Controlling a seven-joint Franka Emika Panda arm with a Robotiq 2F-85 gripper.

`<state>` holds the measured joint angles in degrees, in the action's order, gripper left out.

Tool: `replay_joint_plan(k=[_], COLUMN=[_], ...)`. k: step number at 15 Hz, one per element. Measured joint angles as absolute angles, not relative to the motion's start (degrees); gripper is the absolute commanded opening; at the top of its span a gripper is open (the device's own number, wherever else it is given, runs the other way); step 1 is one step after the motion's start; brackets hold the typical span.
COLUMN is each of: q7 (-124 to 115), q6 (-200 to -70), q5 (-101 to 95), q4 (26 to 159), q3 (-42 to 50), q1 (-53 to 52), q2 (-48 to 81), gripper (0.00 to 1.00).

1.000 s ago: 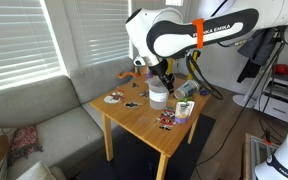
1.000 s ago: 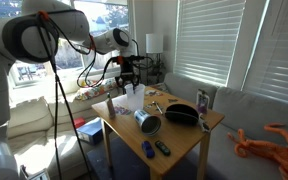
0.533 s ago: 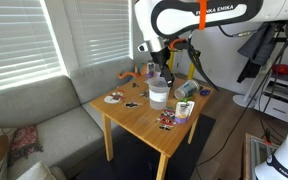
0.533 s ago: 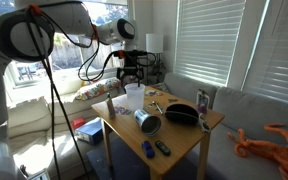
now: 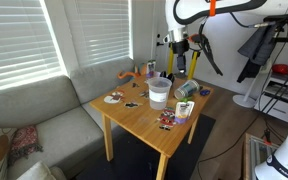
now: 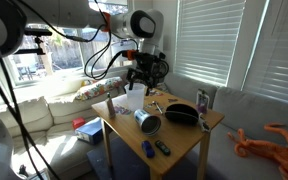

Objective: Pick up the clear cup and put it the right way up on the table, pick up the silver cup and put it the right way up on the table, pick up the silver spoon and put it in the clear cup

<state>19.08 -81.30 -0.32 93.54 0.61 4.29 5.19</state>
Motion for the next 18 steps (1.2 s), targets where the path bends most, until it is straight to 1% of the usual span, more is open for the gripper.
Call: replay_joint_plan(k=[7, 14, 18], q7=[18.15, 15.73, 14.88], q6=[-89.62, -96.30, -103.87], q5=[10.87, 23.35, 28.82], q4=[105.70, 111.62, 114.73], q3=[8.00, 11.85, 13.07], q1=[10.57, 12.79, 12.83], q2=[3.16, -1.04, -4.40], gripper=[1.00, 1.00, 1.00])
